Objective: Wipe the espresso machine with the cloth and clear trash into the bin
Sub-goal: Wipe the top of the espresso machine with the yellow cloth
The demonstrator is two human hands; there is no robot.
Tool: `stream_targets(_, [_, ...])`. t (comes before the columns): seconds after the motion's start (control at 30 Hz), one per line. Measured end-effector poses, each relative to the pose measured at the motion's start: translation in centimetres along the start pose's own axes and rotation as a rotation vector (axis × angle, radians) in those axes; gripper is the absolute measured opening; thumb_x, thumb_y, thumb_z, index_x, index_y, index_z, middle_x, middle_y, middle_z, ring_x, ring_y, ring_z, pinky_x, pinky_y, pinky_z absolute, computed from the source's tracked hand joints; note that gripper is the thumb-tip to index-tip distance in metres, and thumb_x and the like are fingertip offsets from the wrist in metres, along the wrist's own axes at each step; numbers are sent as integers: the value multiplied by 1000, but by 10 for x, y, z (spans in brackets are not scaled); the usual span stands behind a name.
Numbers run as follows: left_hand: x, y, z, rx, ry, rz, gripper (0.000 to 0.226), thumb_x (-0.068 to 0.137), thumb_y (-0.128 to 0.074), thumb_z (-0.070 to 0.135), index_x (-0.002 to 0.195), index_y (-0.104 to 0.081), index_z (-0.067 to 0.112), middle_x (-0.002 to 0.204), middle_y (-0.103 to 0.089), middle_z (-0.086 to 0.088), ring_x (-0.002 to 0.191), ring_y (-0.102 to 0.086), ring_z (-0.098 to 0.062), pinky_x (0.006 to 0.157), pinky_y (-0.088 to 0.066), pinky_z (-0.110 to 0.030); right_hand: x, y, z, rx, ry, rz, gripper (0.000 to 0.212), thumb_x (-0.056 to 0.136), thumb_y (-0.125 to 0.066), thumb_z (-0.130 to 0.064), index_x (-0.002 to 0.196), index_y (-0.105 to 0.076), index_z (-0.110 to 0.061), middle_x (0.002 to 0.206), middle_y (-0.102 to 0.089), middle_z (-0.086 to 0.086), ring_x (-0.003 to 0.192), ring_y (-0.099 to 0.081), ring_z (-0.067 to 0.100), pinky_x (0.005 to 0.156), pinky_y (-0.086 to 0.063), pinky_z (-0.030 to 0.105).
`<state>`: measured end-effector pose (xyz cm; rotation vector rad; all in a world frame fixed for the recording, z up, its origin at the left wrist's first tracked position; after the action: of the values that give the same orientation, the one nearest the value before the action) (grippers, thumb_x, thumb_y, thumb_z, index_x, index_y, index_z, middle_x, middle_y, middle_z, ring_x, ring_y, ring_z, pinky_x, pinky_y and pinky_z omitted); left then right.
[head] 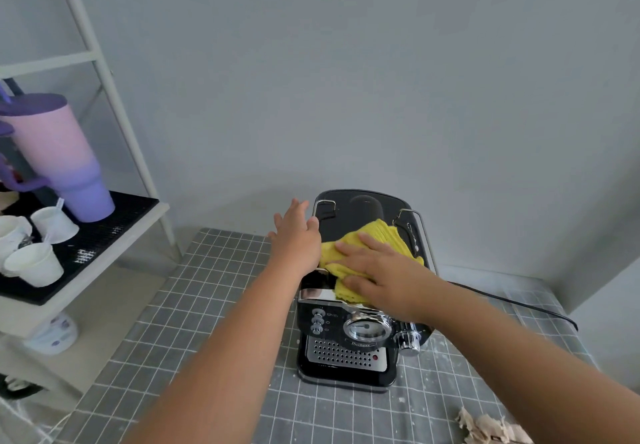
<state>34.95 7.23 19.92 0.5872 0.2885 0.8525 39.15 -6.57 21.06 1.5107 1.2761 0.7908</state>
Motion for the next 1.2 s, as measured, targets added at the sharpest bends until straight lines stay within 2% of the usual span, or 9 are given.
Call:
stream_targets(0.27, [-11,2,11,39,-3,-24,41,105,-25,20,143,-36,22,152,-29,-10,147,-6,-33,116,-16,-53,73,25,49,-18,-218,55,50,102,-31,-39,151,-26,-29,161,-16,-5,148,-11,27,117,-15,41])
stream_targets(0.37, [-11,3,12,32,9,-22,41,105,-23,18,144,-36,22,153,-28,-12,148,-2,-32,116,-14,-52,90,32,65,52,-300,110,49,98,-35,-38,147,-33,-33,157,-24,4,137,-35,36,110,-33,42])
stream_targets(0.57, [-14,4,21,49,5,-28,44,104,-22,15,145,-34,23,155,-25,-13,147,1,-34,116,-14,-53,73,50,75,25,-391,262,41,97,-38,-30,136,-45,-21,136,-49,14,107,-54,30,85,-42,35])
stream_targets(0.63, [-14,5,20,36,11,-19,43,104,-22,14,144,-35,22,153,-28,-14,147,0,-34,116,-14,-52,68,37,60,23,-362,207,47,98,-37,-29,144,-37,-24,146,-39,16,124,-48,32,95,-39,37])
stream_targets(0.7, [-13,7,18,30,14,-2,43,103,-22,14,142,-37,23,151,-32,-15,146,-4,-35,114,-18,-51,68,18,30,-14,-206,127,49,98,-38,-24,147,-35,-26,149,-40,14,143,-26,26,111,-23,36])
stream_targets(0.8, [-11,7,16,25,33,10,42,103,-22,14,140,-38,25,148,-32,-15,144,-11,-38,112,-22,-51,83,14,18,-104,-83,75,50,99,-35,-24,149,-31,-31,153,-38,3,148,-13,18,119,-5,40])
stream_targets(0.93, [-10,8,17,29,44,19,36,102,-24,12,134,-37,20,139,-36,-15,137,-24,-41,108,-26,-55,105,18,32,-154,-140,10,49,101,-28,-28,151,-25,-30,158,-27,-5,148,-9,18,119,-2,42])
stream_targets(1.07, [-8,5,17,65,45,-17,47,101,-25,11,147,-22,23,158,-11,-10,143,-8,-43,112,-19,-58,72,23,28,2,-186,85,49,102,-34,-26,150,-29,-23,157,-28,3,149,-6,19,119,-5,40])
stream_targets(1.2, [-3,3,21,63,18,-31,51,102,-24,11,151,-15,26,159,-9,-6,145,-6,-40,114,-16,-56,10,14,18,162,-152,120,47,101,-40,-29,147,-34,-33,156,-29,-15,149,2,11,119,-12,40])
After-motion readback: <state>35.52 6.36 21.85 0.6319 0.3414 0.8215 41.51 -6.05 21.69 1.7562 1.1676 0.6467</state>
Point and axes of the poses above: each hand's wrist, its own x-axis towards the middle knuckle, its own y-axis out of the back of the hand, z = x × y, the point moved 10 cm from there along x, towards the middle knuckle
